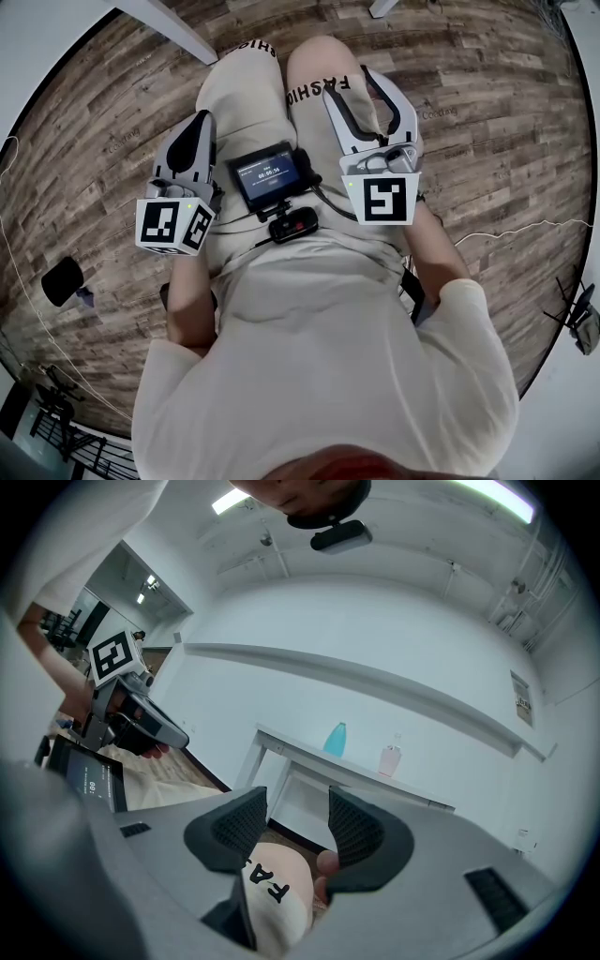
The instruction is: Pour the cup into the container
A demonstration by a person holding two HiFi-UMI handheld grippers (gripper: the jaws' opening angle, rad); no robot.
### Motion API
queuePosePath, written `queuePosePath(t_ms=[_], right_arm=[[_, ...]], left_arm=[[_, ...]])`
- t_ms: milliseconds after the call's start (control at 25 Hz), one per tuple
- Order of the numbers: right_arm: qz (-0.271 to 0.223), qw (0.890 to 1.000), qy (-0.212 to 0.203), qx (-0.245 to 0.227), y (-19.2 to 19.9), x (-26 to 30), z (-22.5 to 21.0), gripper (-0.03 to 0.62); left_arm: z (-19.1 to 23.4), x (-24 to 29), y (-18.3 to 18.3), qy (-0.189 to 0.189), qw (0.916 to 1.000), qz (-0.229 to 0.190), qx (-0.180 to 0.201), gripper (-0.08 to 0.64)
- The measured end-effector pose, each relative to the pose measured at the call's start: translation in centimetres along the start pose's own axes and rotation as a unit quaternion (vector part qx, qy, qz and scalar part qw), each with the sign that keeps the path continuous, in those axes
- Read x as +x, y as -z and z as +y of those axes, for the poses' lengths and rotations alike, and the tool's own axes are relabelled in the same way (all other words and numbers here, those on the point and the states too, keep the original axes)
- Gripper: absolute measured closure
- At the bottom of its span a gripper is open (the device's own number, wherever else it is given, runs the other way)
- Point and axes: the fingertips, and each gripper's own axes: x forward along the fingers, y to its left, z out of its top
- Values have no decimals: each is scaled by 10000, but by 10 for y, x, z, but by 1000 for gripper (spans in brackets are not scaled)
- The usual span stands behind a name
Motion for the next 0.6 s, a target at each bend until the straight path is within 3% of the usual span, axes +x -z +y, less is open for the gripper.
queuePosePath(t_ms=[600], right_arm=[[43,10000,-29,-37,0,-2,1,379]], left_arm=[[-2,-1,2,24,10000,24,6,548]])
